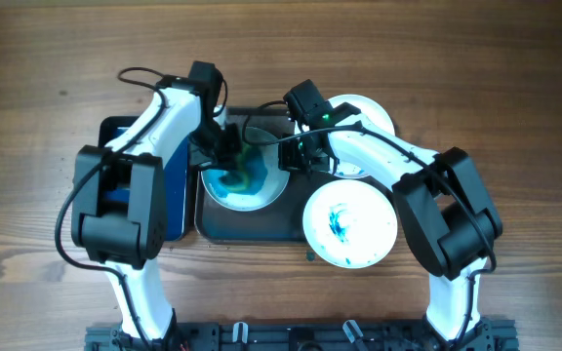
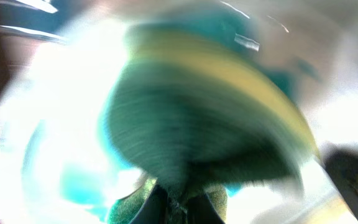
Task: Clean dirty plates on tray and stack at the side
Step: 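Scrub the left white plate with the sponge in the left gripper, then lift the scrubbed plate with the right gripper and carry it right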
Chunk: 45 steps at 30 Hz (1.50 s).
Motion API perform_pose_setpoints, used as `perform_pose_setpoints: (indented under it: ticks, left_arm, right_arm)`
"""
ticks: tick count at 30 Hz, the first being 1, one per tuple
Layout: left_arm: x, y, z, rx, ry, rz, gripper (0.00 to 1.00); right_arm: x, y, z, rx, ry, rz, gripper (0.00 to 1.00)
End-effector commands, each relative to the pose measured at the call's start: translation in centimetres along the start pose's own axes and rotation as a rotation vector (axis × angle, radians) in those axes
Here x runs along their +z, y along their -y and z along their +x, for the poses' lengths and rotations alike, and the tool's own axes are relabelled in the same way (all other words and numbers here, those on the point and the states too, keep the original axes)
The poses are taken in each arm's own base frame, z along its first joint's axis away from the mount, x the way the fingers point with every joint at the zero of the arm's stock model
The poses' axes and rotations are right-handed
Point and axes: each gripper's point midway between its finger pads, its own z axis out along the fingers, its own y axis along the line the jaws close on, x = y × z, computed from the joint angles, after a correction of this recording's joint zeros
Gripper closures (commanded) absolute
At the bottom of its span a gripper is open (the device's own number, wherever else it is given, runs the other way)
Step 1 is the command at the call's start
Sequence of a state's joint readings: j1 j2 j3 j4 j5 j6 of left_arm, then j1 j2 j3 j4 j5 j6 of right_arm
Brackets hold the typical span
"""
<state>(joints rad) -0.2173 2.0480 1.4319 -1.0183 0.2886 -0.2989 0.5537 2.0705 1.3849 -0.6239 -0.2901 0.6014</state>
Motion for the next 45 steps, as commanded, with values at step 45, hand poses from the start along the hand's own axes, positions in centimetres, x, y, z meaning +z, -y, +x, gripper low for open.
perform_pose_setpoints:
  ticks: [45]
  left_arm:
    - [-19.3, -17.0, -3.7, -0.565, 0.465, -0.233, 0.96]
  right_arm:
    - [-16.1, -1.5, -3.7, -0.363, 0.654, 0.663, 0.95]
